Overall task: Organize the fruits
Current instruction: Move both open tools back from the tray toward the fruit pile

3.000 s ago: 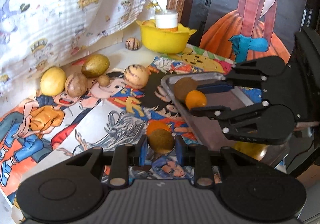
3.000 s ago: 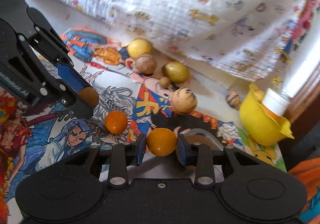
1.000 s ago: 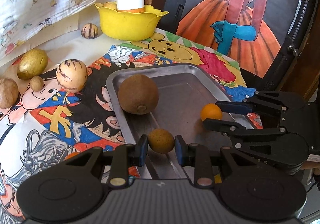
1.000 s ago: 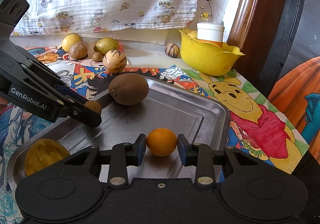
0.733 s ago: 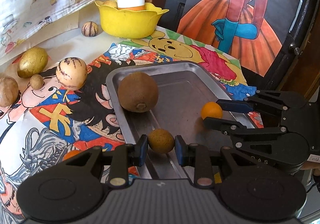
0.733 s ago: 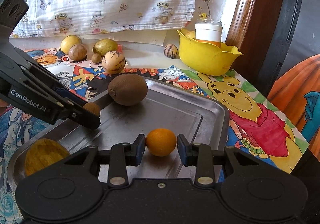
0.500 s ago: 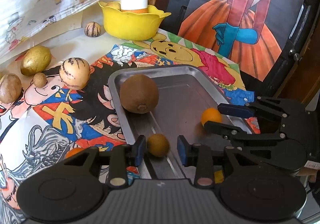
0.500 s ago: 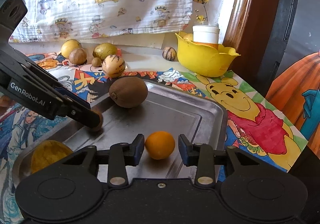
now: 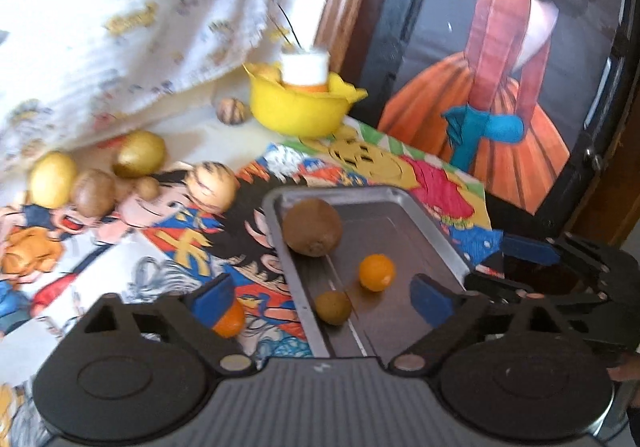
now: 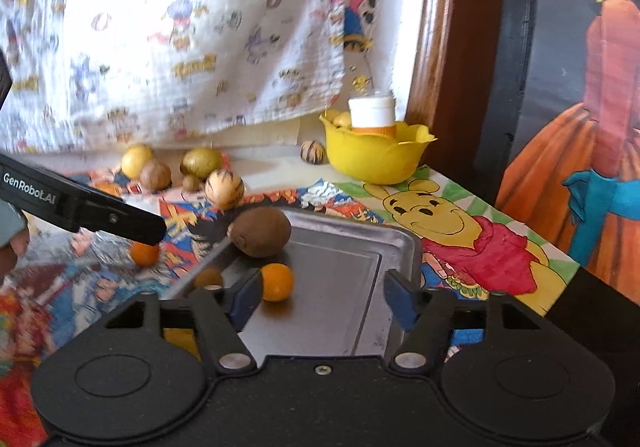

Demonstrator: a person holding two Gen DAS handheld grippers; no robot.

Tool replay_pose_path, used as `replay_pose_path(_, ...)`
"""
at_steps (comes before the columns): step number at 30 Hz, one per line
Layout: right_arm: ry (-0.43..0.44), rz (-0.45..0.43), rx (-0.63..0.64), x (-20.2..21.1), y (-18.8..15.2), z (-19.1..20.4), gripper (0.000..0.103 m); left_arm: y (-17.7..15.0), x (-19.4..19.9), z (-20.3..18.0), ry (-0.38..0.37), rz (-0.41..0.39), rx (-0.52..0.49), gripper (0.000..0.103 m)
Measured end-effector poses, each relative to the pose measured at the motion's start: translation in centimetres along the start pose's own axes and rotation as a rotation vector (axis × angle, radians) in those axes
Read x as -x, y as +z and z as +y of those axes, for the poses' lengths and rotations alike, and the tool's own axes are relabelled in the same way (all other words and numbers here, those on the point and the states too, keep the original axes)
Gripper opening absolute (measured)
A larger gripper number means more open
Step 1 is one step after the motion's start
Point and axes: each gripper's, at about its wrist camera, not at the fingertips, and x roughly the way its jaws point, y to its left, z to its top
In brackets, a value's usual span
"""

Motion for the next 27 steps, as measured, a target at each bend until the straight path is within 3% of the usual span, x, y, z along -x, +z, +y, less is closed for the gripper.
replay_pose_path(6, -0.009, -0.023, -0.063, 4.1, 0.0, 1.9, 0.096, -0.8, 4.7, 1.0, 0.047, -0.079, 0.010, 0.103)
replay_pose_path(10, -0.007, -0.006, -0.112, 6.4, -0.5, 3.7, 0.102, -2.3, 7.6, 1.8, 0.150, -0.121, -0.007, 0.103)
replay_pose_path(13, -0.008, 0.021, -0.146, 7.8, -1.0, 5.3, 0.102, -3.7, 9.6, 2.6, 0.222, -0.138, -0.035, 0.103)
replay_pose_path(18, -0.001, 0.095, -0.219, 8.8, -2.3, 8.0, 0.102, -5.9, 12.2, 4.1, 0.255, -0.131, -0.060, 0.103)
replay_pose_path(21, 0.022, 0.149, -0.250, 8.8, -2.9, 9.6, 0.102, -7.0, 13.1, 5.0, 0.256, -0.102, -0.063, 0.103)
replay_pose_path(27, 0.100, 0.247, -0.258, 8.8, -3.2, 12.6, 0.102, -8.0, 14.6, 7.7, 0.329, -0.028, -0.062, 0.103)
